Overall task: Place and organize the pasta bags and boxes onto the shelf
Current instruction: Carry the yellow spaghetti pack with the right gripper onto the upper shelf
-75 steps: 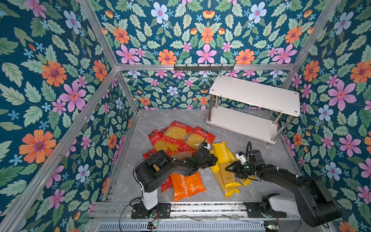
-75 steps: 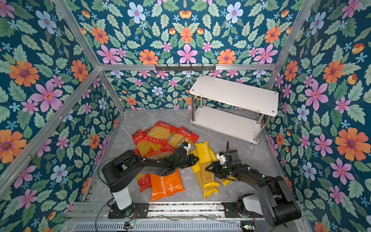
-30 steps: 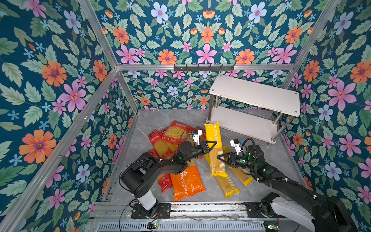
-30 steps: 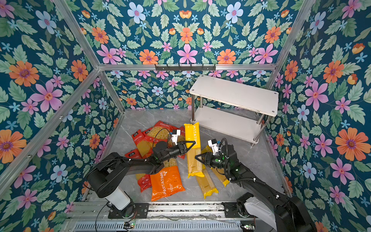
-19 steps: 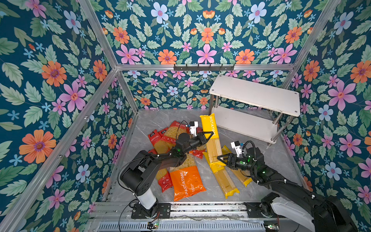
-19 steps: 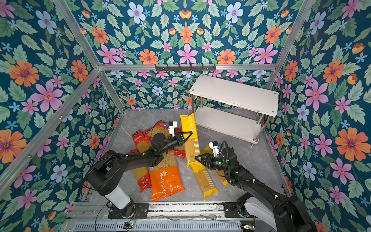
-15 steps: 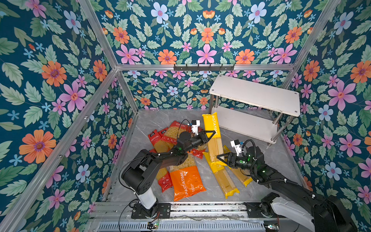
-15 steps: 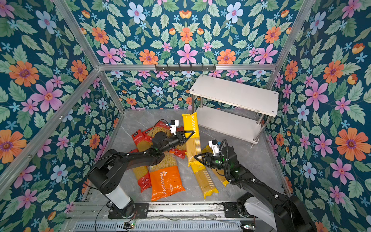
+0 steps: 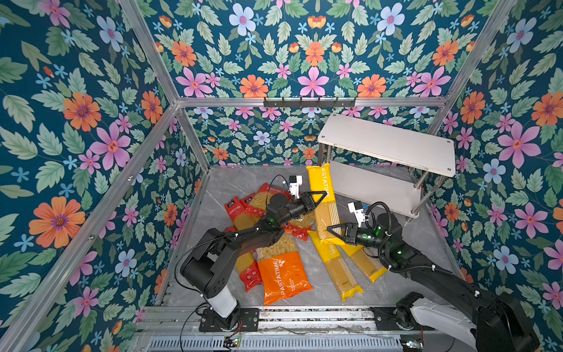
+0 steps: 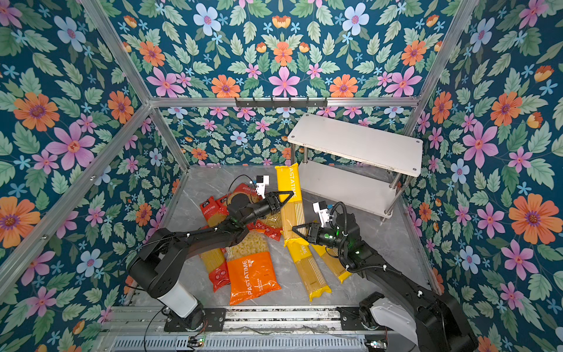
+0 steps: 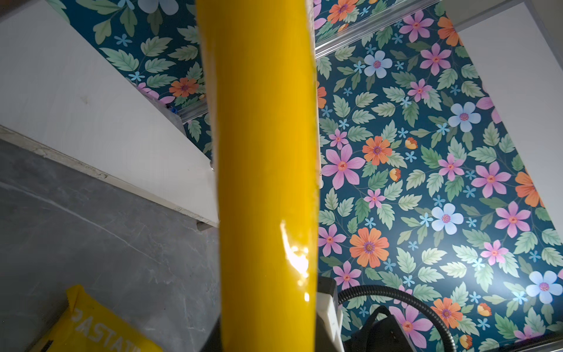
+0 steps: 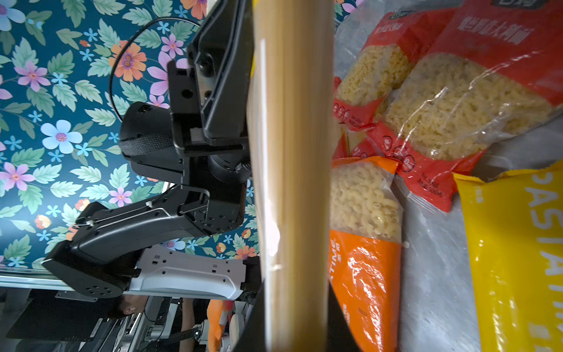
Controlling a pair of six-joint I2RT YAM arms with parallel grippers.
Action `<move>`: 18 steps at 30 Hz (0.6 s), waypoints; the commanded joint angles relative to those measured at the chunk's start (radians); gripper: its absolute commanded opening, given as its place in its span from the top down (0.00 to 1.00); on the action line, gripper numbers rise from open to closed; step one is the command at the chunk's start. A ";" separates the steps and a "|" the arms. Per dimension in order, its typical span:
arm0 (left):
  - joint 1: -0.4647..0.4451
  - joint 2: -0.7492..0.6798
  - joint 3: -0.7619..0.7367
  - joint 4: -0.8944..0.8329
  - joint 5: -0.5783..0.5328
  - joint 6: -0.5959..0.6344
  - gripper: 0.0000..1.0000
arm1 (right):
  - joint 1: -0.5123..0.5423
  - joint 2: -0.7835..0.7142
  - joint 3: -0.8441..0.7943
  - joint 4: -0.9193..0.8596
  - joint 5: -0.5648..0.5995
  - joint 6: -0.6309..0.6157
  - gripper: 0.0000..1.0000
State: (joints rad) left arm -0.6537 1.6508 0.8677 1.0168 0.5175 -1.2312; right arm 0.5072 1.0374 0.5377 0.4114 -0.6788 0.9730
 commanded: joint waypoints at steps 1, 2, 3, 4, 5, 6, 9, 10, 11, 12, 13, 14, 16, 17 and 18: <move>0.012 -0.022 0.010 0.077 0.028 -0.001 0.60 | -0.001 -0.016 0.069 0.011 0.033 -0.031 0.88; 0.019 -0.031 0.008 0.077 0.031 -0.001 0.56 | -0.002 -0.017 0.100 -0.013 0.039 -0.044 0.89; 0.027 -0.045 0.003 0.077 0.032 -0.001 0.50 | -0.002 -0.015 0.135 -0.040 0.046 -0.058 0.89; 0.039 -0.062 -0.004 0.076 0.032 -0.001 0.46 | -0.003 -0.012 0.163 -0.058 0.050 -0.071 0.89; 0.048 -0.078 -0.013 0.071 0.032 0.002 0.43 | -0.006 -0.007 0.198 -0.079 0.055 -0.083 0.90; 0.061 -0.098 -0.024 0.060 0.031 0.005 0.39 | -0.015 0.002 0.229 -0.096 0.060 -0.089 0.90; 0.114 -0.170 -0.053 -0.023 0.033 0.028 0.33 | -0.056 0.061 0.346 -0.139 0.054 -0.076 0.93; 0.134 -0.200 -0.065 -0.053 0.032 0.045 0.33 | -0.076 0.090 0.398 -0.138 0.043 -0.065 0.94; 0.147 -0.226 -0.076 -0.081 0.027 0.067 0.32 | -0.088 0.109 0.437 -0.138 0.039 -0.055 0.94; 0.160 -0.255 -0.084 -0.130 0.018 0.097 0.32 | -0.102 0.133 0.487 -0.147 0.040 -0.045 0.94; 0.167 -0.282 -0.088 -0.186 0.007 0.133 0.32 | -0.114 0.157 0.542 -0.166 0.044 -0.037 0.95; 0.167 -0.304 -0.094 -0.228 -0.008 0.166 0.32 | -0.122 0.176 0.582 -0.187 0.056 -0.030 0.95; 0.165 -0.337 -0.117 -0.303 -0.043 0.213 0.32 | -0.140 0.225 0.691 -0.251 0.115 -0.003 0.96; 0.164 -0.346 -0.137 -0.300 -0.055 0.210 0.32 | -0.147 0.249 0.738 -0.285 0.148 0.016 0.97; 0.161 -0.351 -0.168 -0.280 -0.066 0.195 0.32 | -0.154 0.280 0.794 -0.329 0.188 0.046 0.97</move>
State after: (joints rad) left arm -0.4919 1.3117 0.7364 0.8135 0.4965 -1.0893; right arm 0.3630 1.2831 1.2423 0.0521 -0.5808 0.9878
